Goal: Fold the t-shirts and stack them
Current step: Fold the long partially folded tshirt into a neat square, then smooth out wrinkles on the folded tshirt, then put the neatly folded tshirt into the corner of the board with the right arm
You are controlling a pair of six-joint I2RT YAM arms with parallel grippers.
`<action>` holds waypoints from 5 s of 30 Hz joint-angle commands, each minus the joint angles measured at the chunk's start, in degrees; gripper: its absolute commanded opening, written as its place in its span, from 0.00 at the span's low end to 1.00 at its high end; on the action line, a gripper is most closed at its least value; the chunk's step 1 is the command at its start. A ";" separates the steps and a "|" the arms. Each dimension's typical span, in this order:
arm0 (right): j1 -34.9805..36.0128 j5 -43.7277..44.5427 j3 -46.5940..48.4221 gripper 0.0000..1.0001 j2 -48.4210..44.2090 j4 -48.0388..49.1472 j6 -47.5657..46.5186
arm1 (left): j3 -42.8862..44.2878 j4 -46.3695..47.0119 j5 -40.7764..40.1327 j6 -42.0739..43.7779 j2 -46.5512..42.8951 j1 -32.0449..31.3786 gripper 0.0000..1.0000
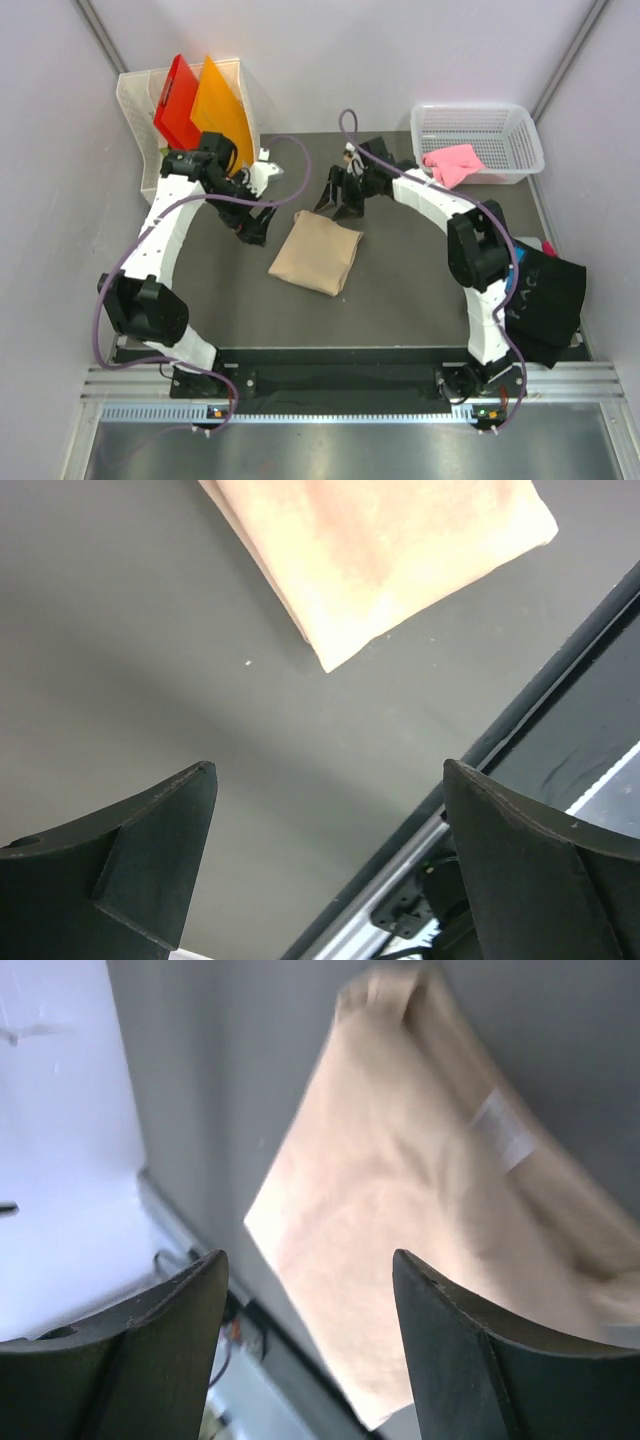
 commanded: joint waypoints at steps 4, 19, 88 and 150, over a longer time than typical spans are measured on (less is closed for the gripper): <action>2.43 -16.41 -11.07 0.66 -0.24 16.50 12.75 | -5.20 4.70 -0.69 -3.61 -1.61 3.10 0.99; 2.25 -11.32 -3.18 0.64 13.82 0.26 -1.21 | -9.26 -0.65 2.29 4.92 -7.06 21.64 0.99; 13.51 -15.71 6.58 0.66 8.29 -2.30 -2.72 | -9.79 -2.59 -1.31 7.74 -10.14 30.61 0.99; -13.83 -27.13 9.32 0.67 25.51 4.63 -14.67 | -7.76 14.08 -2.89 -8.95 7.25 -16.15 0.99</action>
